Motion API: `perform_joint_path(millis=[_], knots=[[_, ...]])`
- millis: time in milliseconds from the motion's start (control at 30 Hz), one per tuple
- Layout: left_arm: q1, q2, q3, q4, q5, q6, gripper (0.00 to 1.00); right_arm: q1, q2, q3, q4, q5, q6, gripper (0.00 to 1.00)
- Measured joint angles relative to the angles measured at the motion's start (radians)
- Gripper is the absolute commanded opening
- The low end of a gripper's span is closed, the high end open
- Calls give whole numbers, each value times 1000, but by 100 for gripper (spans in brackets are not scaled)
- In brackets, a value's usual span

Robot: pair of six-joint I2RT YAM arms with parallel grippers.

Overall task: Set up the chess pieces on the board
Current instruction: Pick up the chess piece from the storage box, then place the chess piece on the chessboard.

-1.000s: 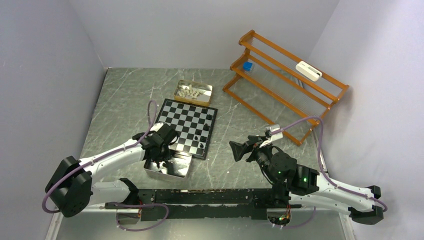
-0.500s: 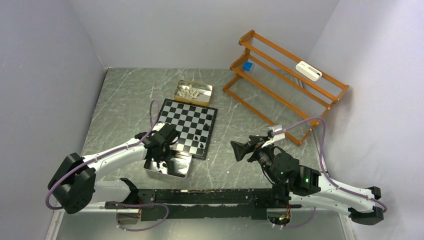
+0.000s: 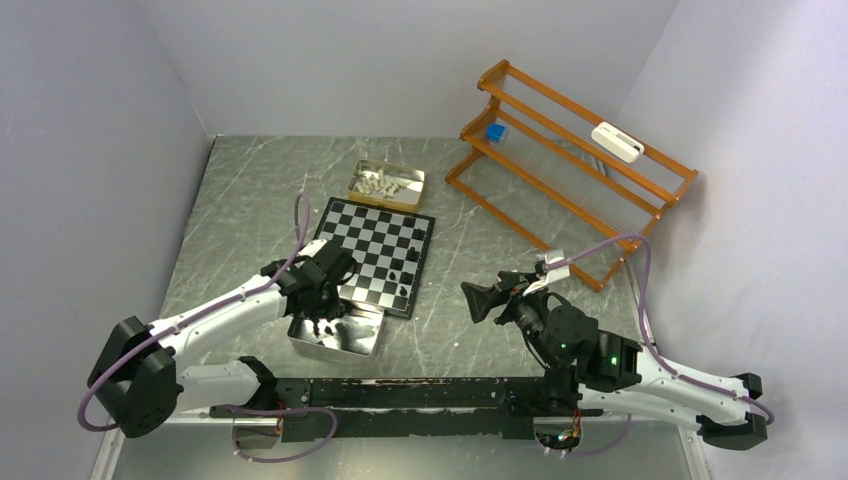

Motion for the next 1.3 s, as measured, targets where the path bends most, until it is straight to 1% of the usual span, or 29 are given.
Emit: perform_joint_path(millis=[300,467,600,833,1000,1300], knots=[[-3,-30,100,-76,-3,11,13,0,0,0,0,0,5,94],[-3,-18,186,-87,-11,45,13,0,0,0,0,0,5,94],[-4,42,268,-70,-22,91,14,0,1,0,-1,0,5,94],[-4,207,367,5,-4,165,14,0,3,0,-8,1,5,94],[-12,266,373,69,43,194,14,0,3,0,-8,3,4,94],[-89,341,373,134,66,198,13,0,16,0,-7,5,4,94]])
